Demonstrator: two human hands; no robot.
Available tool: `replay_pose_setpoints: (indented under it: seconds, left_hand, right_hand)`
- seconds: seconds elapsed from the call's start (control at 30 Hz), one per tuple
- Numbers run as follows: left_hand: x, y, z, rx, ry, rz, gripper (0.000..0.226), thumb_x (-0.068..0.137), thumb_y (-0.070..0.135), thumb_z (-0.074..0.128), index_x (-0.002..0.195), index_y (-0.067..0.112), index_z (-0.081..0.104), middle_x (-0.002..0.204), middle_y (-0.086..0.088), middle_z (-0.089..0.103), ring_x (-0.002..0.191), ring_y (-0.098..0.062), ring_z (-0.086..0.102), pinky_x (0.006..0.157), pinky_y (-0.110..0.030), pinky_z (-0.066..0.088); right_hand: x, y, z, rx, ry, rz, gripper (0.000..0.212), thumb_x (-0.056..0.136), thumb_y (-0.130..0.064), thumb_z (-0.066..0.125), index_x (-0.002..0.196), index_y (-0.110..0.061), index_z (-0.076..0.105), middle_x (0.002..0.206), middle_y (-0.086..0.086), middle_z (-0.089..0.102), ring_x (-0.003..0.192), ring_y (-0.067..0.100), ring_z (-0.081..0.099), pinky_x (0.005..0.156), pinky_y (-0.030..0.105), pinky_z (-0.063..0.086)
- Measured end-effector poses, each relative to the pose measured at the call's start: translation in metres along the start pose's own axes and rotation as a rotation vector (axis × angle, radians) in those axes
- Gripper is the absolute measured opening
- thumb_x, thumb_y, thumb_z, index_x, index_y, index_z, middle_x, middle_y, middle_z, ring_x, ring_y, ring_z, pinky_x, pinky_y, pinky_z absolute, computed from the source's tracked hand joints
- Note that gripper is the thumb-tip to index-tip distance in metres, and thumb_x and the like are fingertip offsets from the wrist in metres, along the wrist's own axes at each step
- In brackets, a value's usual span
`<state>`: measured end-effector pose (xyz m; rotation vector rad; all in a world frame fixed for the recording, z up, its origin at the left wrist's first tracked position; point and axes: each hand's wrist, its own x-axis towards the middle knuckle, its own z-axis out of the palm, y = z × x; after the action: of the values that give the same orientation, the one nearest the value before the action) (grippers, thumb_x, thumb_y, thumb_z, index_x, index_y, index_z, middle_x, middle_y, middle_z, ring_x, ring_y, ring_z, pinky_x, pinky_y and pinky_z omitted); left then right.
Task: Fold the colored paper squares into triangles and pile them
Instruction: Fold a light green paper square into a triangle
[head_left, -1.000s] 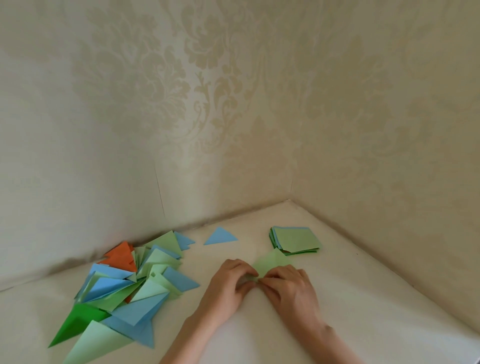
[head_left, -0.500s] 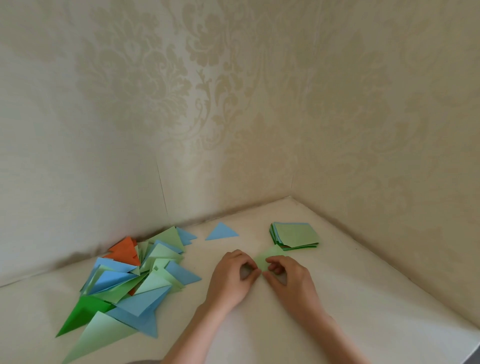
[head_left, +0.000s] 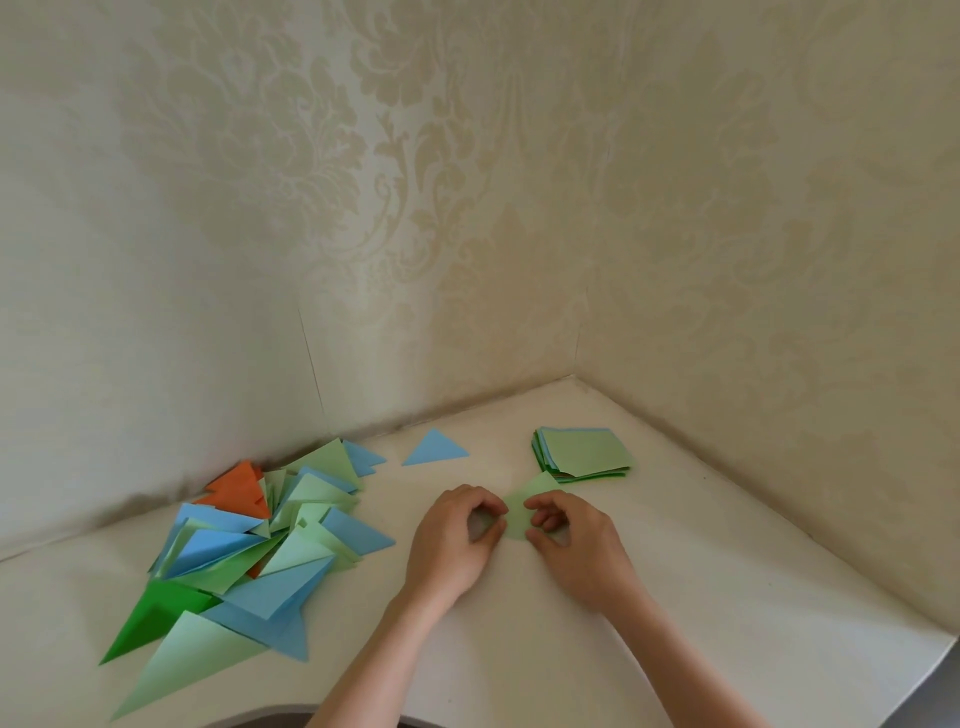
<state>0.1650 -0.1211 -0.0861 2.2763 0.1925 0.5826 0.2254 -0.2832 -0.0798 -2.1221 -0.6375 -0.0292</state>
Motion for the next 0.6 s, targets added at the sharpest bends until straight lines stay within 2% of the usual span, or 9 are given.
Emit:
replay_pose_setpoints:
  seconds: [0.1,0.2,0.33,0.5,0.6]
  left_hand:
    - [-0.0004,-0.0033,-0.0033,-0.043,-0.018,-0.012,0.026,0.083,0.008,0.062,0.089,0.033,0.065,0.089,0.021,0.065,0.089,0.000,0.057,0.081,-0.021,0.047]
    - [-0.0022,-0.0047,-0.0067,-0.059,-0.027,-0.028,0.042,0.082,-0.001,0.051,0.089,0.038,0.064,0.094,0.021,0.066,0.092,0.000,0.058,0.084,-0.024,0.048]
    - [-0.0043,-0.0018,-0.0082,-0.046,-0.065,-0.031,0.046,0.077,-0.001,0.050,0.093,0.040,0.062,0.097,0.021,0.062,0.095,0.000,0.054,0.085,-0.020,0.044]
    - [-0.0063,-0.0004,-0.0082,-0.067,-0.028,0.050,0.048,0.071,-0.006,0.053,0.096,0.032,0.066,0.101,0.022,0.059,0.104,0.002,0.048,0.087,-0.010,0.038]
    - [-0.0065,-0.0046,-0.0058,-0.041,0.013,0.098,0.048,0.073,-0.011,0.054,0.097,0.028,0.068,0.102,0.021,0.061,0.104,0.002,0.049,0.087,-0.008,0.037]
  right_hand:
    - [-0.0034,0.0024,-0.0009,-0.004,0.015,-0.053,0.021,0.083,-0.008,0.068,0.101,-0.020,0.068,0.087,-0.012,0.064,0.088,0.000,0.057,0.074,0.004,0.039]
    - [-0.0077,0.0020,0.0012,-0.022,0.070,-0.086,0.013,0.083,-0.018,0.071,0.096,-0.022,0.069,0.086,-0.014,0.063,0.087,0.001,0.058,0.074,0.008,0.041]
    - [-0.0083,0.0040,0.0036,-0.085,0.058,-0.128,0.010,0.079,-0.029,0.075,0.085,-0.023,0.069,0.085,-0.015,0.059,0.080,0.000,0.056,0.072,0.007,0.040]
    - [-0.0081,0.0066,0.0026,-0.089,0.048,-0.202,0.006,0.086,-0.018,0.068,0.081,-0.020,0.065,0.083,-0.015,0.054,0.078,0.003,0.055,0.071,0.013,0.041]
    - [-0.0098,0.0045,0.0009,-0.061,0.074,-0.272,0.007,0.088,-0.016,0.064,0.083,-0.020,0.062,0.085,-0.012,0.055,0.081,0.005,0.055,0.074,0.018,0.044]
